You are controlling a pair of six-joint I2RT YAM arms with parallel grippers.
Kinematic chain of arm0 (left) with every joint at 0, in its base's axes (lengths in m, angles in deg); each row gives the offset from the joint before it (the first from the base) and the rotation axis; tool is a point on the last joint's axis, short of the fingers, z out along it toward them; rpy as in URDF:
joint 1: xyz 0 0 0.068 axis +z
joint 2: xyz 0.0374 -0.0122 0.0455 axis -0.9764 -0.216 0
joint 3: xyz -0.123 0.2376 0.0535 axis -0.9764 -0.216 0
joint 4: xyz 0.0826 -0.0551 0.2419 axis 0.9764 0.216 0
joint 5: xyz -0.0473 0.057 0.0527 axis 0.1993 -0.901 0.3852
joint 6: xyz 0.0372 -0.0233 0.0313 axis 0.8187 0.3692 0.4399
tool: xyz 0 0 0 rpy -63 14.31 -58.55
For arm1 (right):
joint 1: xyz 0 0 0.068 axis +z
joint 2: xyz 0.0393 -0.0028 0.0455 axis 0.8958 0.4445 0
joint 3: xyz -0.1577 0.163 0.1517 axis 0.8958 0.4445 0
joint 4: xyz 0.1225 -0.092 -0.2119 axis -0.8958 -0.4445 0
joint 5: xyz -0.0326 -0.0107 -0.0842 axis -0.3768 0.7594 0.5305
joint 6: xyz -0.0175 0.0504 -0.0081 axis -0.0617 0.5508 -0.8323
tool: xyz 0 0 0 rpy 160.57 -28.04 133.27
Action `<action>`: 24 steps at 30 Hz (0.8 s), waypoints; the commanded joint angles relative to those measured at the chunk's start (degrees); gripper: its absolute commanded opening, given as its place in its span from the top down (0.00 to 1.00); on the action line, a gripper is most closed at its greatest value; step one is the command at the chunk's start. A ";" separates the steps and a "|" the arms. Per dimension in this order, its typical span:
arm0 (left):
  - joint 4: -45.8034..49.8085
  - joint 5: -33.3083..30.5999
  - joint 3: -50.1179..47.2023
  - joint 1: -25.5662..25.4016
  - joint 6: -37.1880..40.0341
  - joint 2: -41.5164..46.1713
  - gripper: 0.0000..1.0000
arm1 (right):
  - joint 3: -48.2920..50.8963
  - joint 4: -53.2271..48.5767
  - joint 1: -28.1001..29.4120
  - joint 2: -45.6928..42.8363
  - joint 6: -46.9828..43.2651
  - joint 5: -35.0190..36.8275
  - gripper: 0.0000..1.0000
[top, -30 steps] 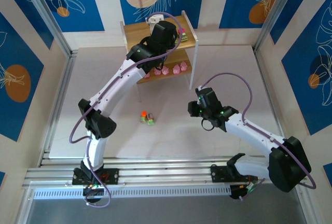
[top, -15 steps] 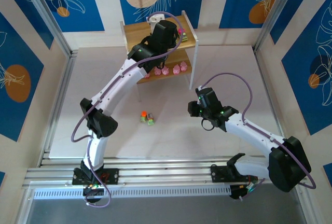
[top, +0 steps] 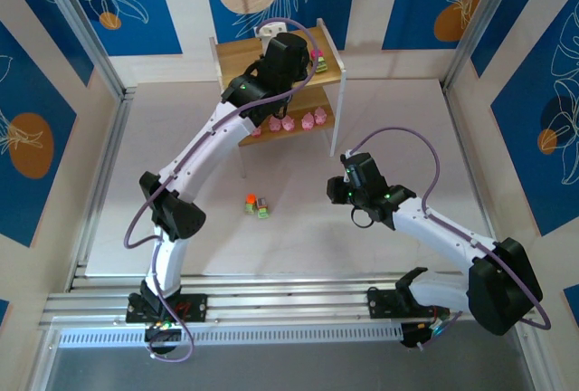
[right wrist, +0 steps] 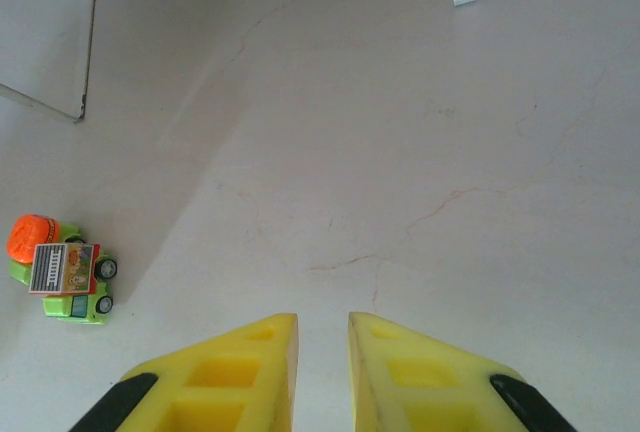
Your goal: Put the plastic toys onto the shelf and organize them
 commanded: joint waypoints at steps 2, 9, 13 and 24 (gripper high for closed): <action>-1.40 0.76 1.89 0.25 1.70 1.55 0.53 | 0.55 0.95 -0.28 0.30 0.73 -1.21 0.79; -0.19 0.58 1.68 -0.84 3.73 4.59 0.49 | 0.69 1.25 -0.06 0.20 0.55 -1.32 0.73; 0.50 -0.34 -0.25 -2.36 5.85 7.29 0.49 | 0.99 1.98 1.00 -0.13 -0.03 -0.88 0.69; -6.34 -0.21 -30.35 -5.46 8.21 27.76 0.49 | 0.52 5.46 11.94 1.38 -4.80 6.82 0.63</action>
